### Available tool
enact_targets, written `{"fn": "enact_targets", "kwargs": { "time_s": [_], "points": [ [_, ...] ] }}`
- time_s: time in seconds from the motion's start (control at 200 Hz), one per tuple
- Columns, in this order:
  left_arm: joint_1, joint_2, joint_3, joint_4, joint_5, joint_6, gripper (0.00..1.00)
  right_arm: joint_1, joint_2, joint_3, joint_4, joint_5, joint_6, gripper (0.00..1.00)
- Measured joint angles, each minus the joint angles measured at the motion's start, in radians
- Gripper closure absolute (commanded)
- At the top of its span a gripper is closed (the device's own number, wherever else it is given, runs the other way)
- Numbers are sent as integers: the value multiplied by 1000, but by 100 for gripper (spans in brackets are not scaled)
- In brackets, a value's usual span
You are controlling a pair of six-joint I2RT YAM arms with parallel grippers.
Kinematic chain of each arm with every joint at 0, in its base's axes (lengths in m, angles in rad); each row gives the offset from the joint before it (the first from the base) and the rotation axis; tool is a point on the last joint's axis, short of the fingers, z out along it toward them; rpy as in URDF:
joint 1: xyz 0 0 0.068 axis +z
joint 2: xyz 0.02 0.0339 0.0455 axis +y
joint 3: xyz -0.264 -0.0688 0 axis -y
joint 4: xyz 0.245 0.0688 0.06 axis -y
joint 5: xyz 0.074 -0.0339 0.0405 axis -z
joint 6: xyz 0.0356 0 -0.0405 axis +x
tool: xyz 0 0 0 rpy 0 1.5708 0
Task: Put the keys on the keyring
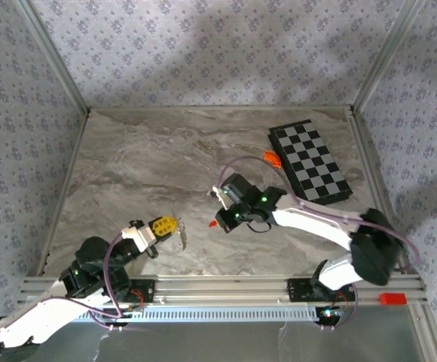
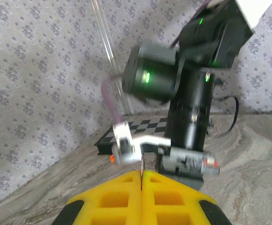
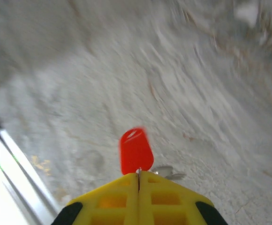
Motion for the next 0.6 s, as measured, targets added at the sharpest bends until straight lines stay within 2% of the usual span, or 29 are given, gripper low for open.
{"fn": "enact_targets", "kwargs": {
  "time_s": [0.185, 0.29, 0.6],
  "points": [
    [0, 101, 10, 13, 67, -8, 100, 23, -309, -75, 140, -89, -165, 100],
    [0, 154, 34, 20, 120, -16, 100, 31, -420, -82, 193, -160, -243, 100],
    [-1, 235, 135, 76, 273, -40, 100, 76, -468, -58, 194, -300, -372, 100]
  ]
}}
